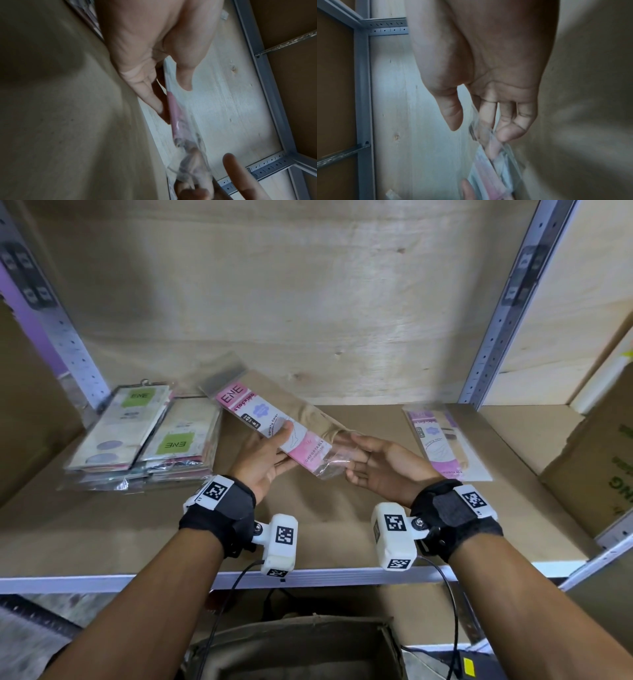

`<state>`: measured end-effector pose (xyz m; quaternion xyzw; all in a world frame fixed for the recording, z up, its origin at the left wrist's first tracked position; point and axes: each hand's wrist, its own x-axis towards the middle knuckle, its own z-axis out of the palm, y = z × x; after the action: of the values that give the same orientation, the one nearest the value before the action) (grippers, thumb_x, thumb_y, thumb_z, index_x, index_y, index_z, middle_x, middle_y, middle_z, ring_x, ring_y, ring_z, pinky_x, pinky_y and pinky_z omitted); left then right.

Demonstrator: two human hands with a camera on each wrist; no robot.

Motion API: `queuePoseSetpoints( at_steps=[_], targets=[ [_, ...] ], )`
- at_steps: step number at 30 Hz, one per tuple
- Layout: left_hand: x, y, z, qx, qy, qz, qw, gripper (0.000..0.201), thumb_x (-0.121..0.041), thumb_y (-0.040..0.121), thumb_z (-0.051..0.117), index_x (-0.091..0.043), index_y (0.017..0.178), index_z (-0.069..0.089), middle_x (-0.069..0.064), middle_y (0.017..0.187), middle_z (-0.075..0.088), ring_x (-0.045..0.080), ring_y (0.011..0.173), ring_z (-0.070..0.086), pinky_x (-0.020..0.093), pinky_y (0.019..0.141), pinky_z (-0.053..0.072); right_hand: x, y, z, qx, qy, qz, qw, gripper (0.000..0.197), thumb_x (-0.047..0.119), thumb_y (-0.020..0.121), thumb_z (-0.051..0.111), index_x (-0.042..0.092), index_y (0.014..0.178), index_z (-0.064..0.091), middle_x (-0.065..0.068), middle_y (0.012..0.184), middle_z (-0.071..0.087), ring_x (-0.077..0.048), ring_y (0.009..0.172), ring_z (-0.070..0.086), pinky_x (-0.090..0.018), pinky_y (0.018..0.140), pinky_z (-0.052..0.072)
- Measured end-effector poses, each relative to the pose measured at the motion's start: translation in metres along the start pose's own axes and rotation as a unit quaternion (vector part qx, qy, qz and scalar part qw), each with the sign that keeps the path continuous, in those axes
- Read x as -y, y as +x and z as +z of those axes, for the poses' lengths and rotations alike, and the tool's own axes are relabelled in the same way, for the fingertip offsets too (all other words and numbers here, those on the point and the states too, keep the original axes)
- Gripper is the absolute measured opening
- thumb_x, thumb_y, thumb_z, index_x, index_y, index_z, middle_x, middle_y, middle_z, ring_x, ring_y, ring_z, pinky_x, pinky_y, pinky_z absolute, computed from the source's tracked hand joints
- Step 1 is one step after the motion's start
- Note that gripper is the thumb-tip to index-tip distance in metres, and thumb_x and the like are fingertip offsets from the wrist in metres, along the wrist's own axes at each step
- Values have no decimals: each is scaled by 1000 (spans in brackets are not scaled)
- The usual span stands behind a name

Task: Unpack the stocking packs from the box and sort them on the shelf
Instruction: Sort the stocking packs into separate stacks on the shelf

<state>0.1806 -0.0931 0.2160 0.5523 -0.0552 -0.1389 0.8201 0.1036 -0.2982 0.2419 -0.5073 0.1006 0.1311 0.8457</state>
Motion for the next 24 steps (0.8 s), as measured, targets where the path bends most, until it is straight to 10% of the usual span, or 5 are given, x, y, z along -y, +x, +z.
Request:
queuePoseSetpoints(
  at_steps=[6,11,24],
  targets=[
    [8,-4,6,49,6,0,999,63,-2,82,78,-5,137,47,14,121,71,28,110,71,39,83,61,-9,0,7,66,52,-13,996,28,22,99,49,15,125,58,-9,109,68,-17,84,64,-26,77,48],
    [11,-4,6,28,10,12,999,66,8,78,77,-2,135,47,12,111,75,27,104,73,34,78,61,-11,8,2,-20,16,-29,999,18,14,99,54,11,116,60,-9,118,69,-24,101,65,-22,63,53],
    [11,-3,11,35,-5,21,999,55,12,79,73,-9,124,52,7,102,77,27,102,74,32,75,61,-13,15,-15,-89,-15,-29,996,9,3,90,65,12,92,68,-11,92,76,-23,80,71,-25,57,57]
  ],
)
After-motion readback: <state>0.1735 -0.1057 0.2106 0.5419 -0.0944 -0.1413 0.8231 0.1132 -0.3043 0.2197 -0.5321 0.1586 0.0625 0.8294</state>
